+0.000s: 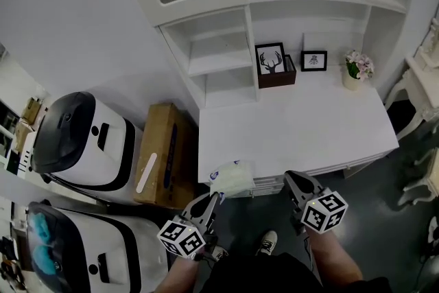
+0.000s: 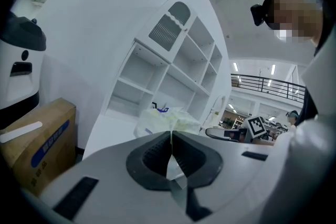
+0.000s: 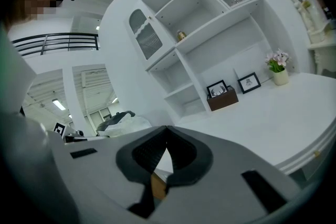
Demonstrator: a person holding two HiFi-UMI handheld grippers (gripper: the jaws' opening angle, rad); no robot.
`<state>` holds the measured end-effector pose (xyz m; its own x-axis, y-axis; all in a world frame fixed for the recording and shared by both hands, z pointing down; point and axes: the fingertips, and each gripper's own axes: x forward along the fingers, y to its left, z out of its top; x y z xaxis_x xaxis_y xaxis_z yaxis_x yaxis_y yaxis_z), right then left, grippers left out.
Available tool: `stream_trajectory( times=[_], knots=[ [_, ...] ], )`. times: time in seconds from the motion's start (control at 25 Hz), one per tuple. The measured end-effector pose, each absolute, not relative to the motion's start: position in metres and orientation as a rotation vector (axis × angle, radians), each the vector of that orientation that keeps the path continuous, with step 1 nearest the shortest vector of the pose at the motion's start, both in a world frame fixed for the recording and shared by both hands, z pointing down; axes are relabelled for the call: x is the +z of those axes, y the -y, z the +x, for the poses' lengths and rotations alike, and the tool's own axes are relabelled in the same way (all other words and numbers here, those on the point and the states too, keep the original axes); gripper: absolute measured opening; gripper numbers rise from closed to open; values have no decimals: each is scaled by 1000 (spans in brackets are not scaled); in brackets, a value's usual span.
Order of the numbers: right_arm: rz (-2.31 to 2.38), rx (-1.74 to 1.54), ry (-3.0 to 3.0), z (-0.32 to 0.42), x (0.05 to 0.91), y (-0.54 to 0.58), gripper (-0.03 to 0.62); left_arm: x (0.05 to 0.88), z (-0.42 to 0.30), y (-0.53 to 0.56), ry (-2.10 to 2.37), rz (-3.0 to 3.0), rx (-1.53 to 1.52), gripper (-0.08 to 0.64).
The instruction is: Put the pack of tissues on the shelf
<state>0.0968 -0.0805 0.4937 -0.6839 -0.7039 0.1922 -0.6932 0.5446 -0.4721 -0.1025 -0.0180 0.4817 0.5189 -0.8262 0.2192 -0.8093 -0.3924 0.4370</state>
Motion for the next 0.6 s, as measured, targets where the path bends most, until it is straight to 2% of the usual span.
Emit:
stream_trajectory(
  times=[0.6],
  knots=[
    [-1255, -764, -2711, 134, 477, 90, 5, 464, -80, 42, 1340, 2293, -89, 5]
  ],
)
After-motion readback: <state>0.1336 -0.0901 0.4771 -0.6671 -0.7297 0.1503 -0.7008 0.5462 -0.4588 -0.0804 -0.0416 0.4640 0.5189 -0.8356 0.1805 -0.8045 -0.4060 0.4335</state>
